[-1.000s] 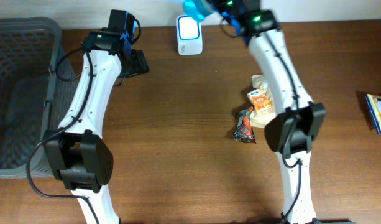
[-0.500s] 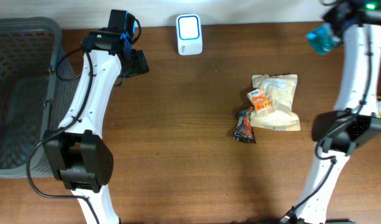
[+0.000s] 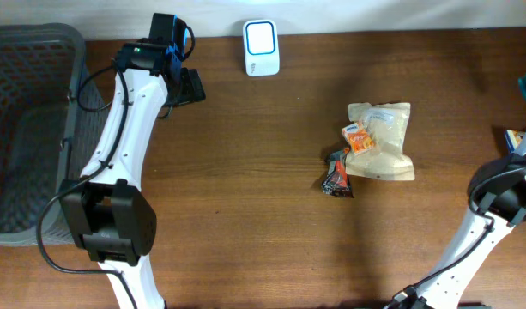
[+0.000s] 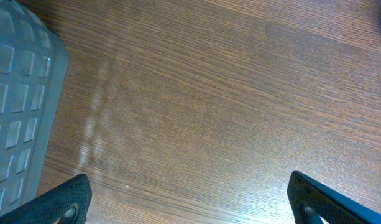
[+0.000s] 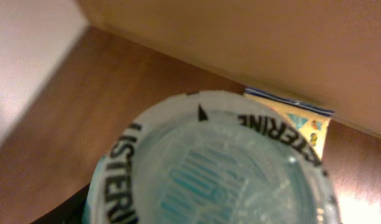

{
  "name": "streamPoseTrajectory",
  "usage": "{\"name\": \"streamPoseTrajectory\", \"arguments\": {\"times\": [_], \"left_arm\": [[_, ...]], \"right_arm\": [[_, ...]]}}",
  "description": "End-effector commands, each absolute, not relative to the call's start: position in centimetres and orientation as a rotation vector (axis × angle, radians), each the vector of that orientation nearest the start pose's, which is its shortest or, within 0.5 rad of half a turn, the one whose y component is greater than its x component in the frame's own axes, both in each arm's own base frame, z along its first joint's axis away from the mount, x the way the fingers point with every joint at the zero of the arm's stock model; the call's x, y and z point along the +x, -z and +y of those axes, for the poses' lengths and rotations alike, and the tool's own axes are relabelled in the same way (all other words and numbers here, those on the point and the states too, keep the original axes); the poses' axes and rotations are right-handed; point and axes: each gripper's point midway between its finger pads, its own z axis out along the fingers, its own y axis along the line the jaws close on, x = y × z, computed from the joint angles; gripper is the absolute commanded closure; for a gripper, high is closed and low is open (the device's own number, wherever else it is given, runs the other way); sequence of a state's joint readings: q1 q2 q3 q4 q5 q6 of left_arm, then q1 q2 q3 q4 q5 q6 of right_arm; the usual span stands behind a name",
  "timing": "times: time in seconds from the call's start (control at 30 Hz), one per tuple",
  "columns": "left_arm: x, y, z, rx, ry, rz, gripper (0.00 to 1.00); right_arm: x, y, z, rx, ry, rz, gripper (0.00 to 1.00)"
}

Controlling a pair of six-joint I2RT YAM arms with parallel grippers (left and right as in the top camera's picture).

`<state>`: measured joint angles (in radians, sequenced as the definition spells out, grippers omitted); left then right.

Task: Scan the item barcode
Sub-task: 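Carry the bottle to the far right edge and release it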

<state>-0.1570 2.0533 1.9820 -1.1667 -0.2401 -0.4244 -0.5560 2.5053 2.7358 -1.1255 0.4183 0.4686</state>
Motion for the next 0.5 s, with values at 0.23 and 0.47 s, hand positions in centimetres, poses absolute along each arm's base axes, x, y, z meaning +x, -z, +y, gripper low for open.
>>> {"name": "streamPoseTrajectory", "arguments": {"times": [0.23, 0.47], "left_arm": [[47.0, -15.5, -3.5, -0.431, -0.194, 2.732, 0.01], [47.0, -15.4, -3.6, -0.43, -0.194, 2.732, 0.01]], "right_arm": [[44.7, -16.8, -44.8, 1.428, 0.652, 1.965, 0.36], [47.7, -17.0, -44.6, 1.359, 0.511, 1.928, 0.36]]}}
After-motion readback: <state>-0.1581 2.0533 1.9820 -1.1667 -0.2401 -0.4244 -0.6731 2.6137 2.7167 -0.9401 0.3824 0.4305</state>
